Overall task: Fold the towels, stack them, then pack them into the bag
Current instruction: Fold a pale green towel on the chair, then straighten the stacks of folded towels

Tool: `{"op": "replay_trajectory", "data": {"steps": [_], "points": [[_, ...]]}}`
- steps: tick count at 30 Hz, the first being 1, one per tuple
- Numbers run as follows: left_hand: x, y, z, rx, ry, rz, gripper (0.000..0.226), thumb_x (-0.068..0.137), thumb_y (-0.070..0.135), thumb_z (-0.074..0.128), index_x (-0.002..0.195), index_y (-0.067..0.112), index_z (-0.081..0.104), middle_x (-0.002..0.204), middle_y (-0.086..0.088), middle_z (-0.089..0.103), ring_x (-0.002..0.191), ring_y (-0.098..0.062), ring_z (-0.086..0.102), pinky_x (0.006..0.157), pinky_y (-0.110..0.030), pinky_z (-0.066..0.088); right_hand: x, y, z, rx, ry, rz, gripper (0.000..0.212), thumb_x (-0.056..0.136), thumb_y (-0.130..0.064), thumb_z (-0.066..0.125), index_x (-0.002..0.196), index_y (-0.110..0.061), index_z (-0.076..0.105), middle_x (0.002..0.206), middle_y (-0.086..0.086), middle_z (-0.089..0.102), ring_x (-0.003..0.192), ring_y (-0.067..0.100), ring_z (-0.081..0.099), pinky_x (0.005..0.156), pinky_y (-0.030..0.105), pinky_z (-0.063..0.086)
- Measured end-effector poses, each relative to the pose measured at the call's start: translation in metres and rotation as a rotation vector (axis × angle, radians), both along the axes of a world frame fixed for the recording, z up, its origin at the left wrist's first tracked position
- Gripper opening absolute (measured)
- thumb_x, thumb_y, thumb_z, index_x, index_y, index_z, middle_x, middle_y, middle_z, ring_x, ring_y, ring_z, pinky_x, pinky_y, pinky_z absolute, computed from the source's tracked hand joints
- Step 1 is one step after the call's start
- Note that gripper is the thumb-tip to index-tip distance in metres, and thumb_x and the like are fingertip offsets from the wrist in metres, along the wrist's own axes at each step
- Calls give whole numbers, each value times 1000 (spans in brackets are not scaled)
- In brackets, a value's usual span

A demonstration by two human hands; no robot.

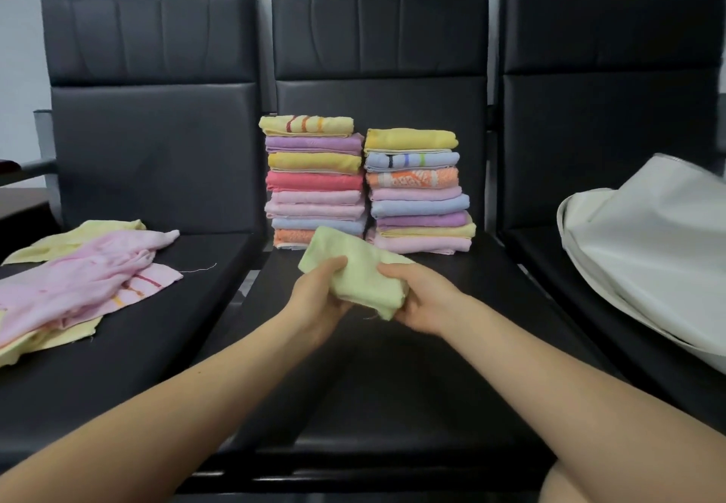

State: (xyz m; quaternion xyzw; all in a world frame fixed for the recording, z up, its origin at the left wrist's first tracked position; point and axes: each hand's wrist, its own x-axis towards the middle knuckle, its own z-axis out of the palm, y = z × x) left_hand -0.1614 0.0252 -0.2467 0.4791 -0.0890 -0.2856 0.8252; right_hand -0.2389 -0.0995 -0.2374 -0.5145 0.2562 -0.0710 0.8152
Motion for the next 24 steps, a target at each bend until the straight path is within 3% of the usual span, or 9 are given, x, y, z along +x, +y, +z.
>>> {"op": "replay_trajectory", "data": {"steps": [4, 7, 9, 13, 15, 18, 20, 21, 24], "points": [[20, -10, 20, 210, -195, 55, 14, 93, 3, 53, 106, 7, 56, 103, -11, 58, 77, -15, 58, 49, -19, 48, 3, -27, 16, -192, 12, -198, 8, 92, -3, 59, 92, -11, 56, 73, 9, 56, 58, 15, 49, 40, 20, 33], [39, -31, 52, 332, -409, 80, 27, 93, -1, 53, 118, 11, 53, 105, -13, 56, 76, -17, 57, 52, -20, 51, 22, -55, 43, -117, 30, -302, 22, 91, 7, 43, 76, -9, 47, 65, 9, 45, 55, 16, 40, 45, 22, 29], [52, -49, 77, 358, -521, 110, 34, 93, -4, 50, 119, 18, 53, 102, -12, 56, 77, -19, 57, 61, -25, 54, 39, -73, 65, -172, -52, -347, 23, 88, 7, 38, 82, -10, 54, 77, 13, 52, 63, 21, 50, 51, 25, 39], [83, -96, 125, 347, -725, 185, 34, 92, -6, 43, 111, 15, 62, 96, -12, 57, 76, -19, 57, 64, -24, 54, 74, -117, 113, -549, -225, -425, 49, 87, 4, 44, 129, -21, 52, 117, 8, 55, 93, 25, 57, 69, 32, 48], [97, -120, 146, 324, -771, 235, 33, 93, -5, 42, 115, 7, 63, 93, -11, 58, 74, -19, 59, 54, -15, 52, 90, -137, 137, -702, -272, -523, 42, 86, 3, 46, 120, -18, 58, 120, 9, 58, 92, 23, 56, 77, 35, 49], [121, -157, 169, 345, -869, 301, 35, 95, 2, 42, 123, 7, 61, 87, -8, 60, 69, -19, 59, 40, -14, 42, 121, -164, 166, -904, -281, -631, 30, 86, 1, 46, 107, -14, 62, 117, 9, 60, 88, 22, 54, 70, 30, 46], [143, -179, 174, 465, -999, 372, 35, 95, 6, 42, 122, 10, 64, 81, -8, 60, 57, -14, 48, 46, -23, 37, 144, -186, 174, -998, -226, -674, 33, 91, -5, 42, 116, -9, 63, 123, 11, 58, 104, 26, 56, 78, 27, 42], [157, -188, 170, 555, -1094, 391, 34, 94, 7, 41, 118, 9, 66, 87, -12, 59, 63, -17, 47, 55, -25, 35, 157, -200, 173, -1061, -137, -626, 36, 93, -11, 39, 122, -6, 61, 128, 13, 57, 113, 30, 54, 86, 29, 43], [191, -205, 142, 1025, -1295, 307, 35, 96, 16, 35, 109, 3, 65, 109, -17, 55, 105, -31, 48, 88, -32, 37, 179, -220, 150, -1277, 385, -263, 57, 100, -39, 23, 144, -7, 41, 150, 20, 36, 135, 37, 34, 107, 40, 31]]}}
